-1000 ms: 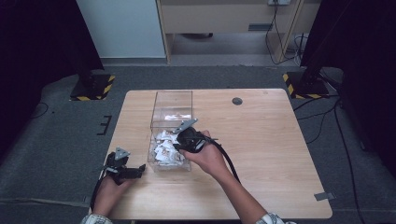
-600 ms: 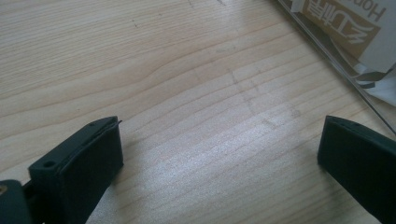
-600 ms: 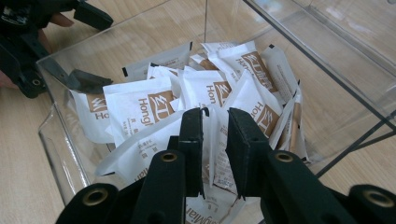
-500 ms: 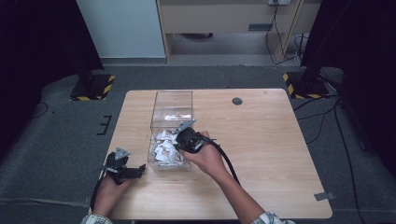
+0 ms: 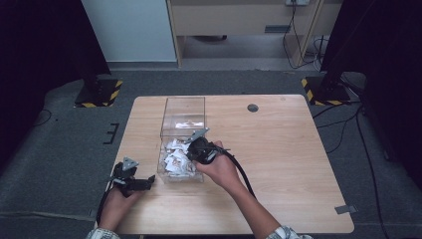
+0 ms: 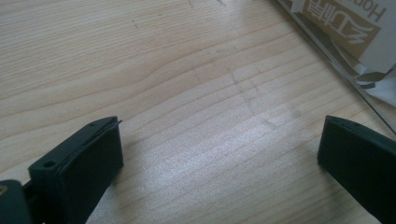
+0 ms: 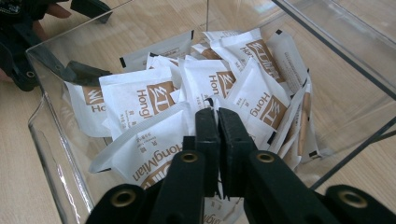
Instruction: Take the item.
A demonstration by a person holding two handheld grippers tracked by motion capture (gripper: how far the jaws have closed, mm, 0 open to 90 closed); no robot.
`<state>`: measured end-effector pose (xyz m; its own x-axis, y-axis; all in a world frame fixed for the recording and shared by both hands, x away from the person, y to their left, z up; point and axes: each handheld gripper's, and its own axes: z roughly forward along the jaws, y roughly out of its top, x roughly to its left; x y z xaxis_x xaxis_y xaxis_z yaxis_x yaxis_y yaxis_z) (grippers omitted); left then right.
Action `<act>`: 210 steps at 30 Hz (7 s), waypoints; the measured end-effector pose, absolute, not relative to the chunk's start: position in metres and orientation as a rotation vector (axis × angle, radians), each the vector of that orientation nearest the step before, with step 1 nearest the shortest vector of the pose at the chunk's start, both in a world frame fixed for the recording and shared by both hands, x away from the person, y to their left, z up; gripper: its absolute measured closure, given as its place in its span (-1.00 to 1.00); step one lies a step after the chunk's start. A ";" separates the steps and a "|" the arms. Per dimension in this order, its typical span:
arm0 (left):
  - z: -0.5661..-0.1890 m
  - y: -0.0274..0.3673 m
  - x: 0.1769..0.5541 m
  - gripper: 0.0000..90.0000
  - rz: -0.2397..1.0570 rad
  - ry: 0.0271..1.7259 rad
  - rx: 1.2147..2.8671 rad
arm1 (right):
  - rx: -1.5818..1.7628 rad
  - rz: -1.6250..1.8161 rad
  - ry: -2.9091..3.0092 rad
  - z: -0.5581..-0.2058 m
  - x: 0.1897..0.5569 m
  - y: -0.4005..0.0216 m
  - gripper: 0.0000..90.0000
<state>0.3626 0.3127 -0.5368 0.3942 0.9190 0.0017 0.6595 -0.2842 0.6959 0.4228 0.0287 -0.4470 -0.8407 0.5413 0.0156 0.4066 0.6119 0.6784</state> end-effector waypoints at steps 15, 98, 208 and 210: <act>-0.537 0.312 0.363 -1.00 0.548 1.349 2.039 | 0.809 1.110 2.625 -0.432 0.423 0.021 1.00; -0.537 0.312 0.363 -1.00 0.550 1.351 2.037 | 0.863 1.274 2.466 -0.363 0.419 -0.040 1.00; -0.537 0.312 0.362 -1.00 0.553 1.357 2.034 | 1.312 1.083 2.262 -0.469 0.475 -0.162 0.99; -0.537 0.312 0.362 -1.00 0.553 1.357 2.033 | 1.313 1.081 2.270 -0.472 0.477 -0.158 0.99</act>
<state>0.3624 0.3117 -0.5369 0.3832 0.9237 0.0021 0.6617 -0.2761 0.6971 0.4768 -0.1579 -0.4720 -0.5355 0.8380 0.1045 0.6093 0.2977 0.7349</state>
